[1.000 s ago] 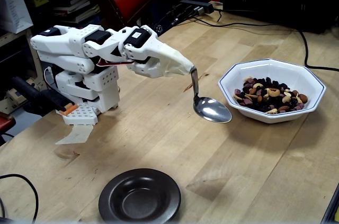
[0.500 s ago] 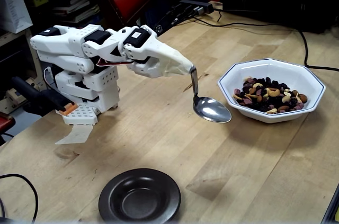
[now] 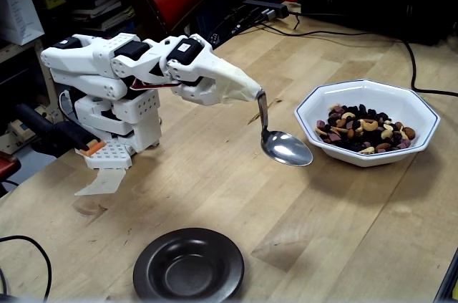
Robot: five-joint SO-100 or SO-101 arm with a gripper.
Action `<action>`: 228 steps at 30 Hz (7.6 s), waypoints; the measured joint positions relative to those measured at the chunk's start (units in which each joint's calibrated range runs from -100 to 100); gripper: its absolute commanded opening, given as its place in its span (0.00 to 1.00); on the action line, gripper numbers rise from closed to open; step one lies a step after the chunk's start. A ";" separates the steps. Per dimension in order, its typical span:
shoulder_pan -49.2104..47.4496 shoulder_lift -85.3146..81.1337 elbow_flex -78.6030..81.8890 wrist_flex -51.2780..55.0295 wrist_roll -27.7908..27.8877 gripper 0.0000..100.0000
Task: Use spoon to transfer food from the white bowl to brown plate
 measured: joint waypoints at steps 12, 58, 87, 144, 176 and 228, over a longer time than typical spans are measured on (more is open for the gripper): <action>0.00 0.00 0.00 0.00 0.00 0.04; -1.17 46.54 -31.06 -19.99 0.00 0.04; -8.98 48.00 -7.74 -40.87 0.00 0.04; -24.31 67.58 -20.29 -41.27 0.00 0.04; -34.09 67.58 -19.95 -41.27 20.46 0.04; -28.18 77.03 -22.14 -41.35 21.10 0.04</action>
